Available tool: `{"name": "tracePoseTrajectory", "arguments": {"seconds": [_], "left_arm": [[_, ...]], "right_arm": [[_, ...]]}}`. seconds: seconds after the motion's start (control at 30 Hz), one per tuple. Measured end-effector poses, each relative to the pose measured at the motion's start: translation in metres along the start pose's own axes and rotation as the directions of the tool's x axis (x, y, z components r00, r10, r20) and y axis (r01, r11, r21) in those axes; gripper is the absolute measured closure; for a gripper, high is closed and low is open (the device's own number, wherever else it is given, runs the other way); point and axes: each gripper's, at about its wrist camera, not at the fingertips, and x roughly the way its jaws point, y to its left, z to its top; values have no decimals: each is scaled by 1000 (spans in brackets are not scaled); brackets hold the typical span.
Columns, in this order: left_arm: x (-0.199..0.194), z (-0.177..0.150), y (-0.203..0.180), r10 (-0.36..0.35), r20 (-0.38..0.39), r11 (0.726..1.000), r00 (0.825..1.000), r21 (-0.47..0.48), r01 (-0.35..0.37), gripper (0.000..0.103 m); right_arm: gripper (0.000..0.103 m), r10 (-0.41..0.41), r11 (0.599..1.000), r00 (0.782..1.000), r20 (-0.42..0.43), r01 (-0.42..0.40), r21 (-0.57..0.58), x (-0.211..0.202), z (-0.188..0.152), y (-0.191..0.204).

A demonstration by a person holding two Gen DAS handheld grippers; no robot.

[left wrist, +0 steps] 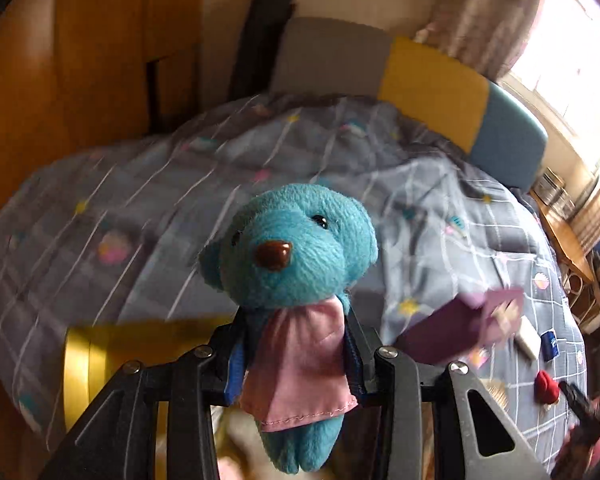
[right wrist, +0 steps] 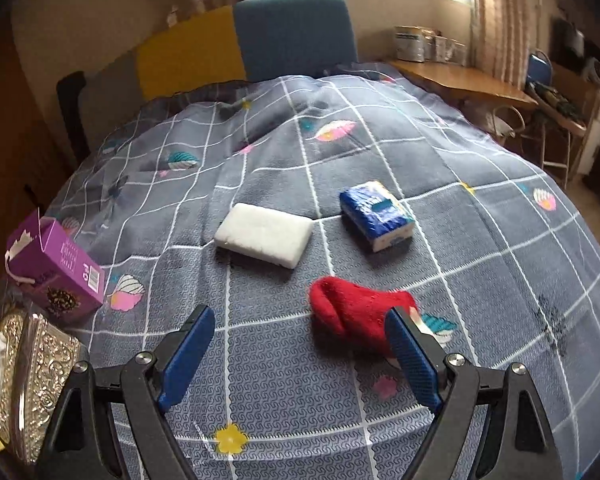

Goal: Organize soft objects
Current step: 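Carry the teddy bear into the gold tray with the left gripper while the right gripper grasps the white sponge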

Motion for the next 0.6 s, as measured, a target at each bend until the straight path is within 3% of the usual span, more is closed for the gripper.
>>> {"name": "tracePoseTrajectory", "arguments": {"seconds": [0.17,0.33,0.6], "left_arm": [[-10,-52,48,35,-37,997,999,-66,-37,63],[-13,-88,81,43,-77,993,996,-107,-51,63],[-16,-118,114,53,-128,984,990,-160,-73,63]], "right_arm": [[15,-39,985,999,-28,33,-171,35,22,21],[15,-119,936,990,-80,85,-342,78,44,34],[4,-103,886,971,-214,-8,-463,133,69,46]]}}
